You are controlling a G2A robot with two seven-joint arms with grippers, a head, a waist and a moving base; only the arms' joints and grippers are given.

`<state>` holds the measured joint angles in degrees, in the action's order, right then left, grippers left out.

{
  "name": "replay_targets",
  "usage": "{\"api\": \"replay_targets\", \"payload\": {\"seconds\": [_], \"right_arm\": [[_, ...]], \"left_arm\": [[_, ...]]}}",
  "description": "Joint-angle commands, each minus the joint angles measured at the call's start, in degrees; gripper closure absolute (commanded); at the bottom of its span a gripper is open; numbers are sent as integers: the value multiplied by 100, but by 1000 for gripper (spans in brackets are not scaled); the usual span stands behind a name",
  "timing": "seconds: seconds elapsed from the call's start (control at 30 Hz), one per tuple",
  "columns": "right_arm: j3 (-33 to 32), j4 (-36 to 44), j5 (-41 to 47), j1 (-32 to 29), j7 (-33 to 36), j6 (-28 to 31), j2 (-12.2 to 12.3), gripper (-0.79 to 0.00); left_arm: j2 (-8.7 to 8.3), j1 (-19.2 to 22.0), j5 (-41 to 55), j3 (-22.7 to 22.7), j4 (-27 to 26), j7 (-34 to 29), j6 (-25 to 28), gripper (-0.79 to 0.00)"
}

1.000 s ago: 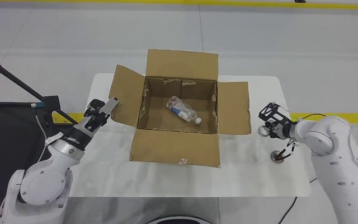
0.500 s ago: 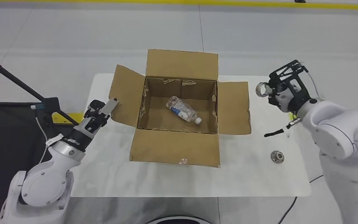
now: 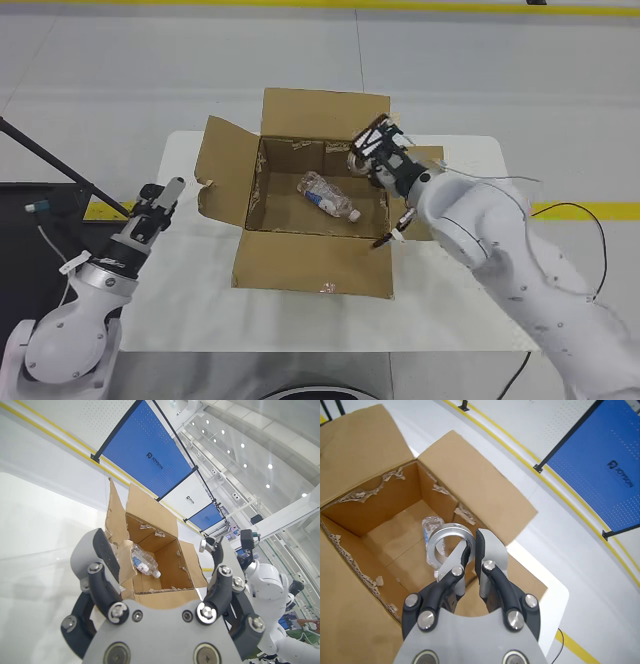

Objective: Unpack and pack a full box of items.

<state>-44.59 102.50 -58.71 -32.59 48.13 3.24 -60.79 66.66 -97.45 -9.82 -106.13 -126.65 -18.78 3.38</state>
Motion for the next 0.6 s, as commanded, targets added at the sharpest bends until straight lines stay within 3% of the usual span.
{"api": "replay_targets", "payload": {"seconds": [0.0, 0.3, 0.57], "right_arm": [[504, -355, 31, 302, 19, 42, -180, 0], [2177, -1901, -53, 1218, 17, -432, -1248, 0], [2831, -3295, -30, 1491, 52, -407, -2115, 0]], "left_arm": [[3, -50, 30, -48, 11, 12, 28, -785], [11, -103, 102, -115, 74, 18, 76, -785], [12, -102, 145, -181, 106, -19, 89, -785]]}}
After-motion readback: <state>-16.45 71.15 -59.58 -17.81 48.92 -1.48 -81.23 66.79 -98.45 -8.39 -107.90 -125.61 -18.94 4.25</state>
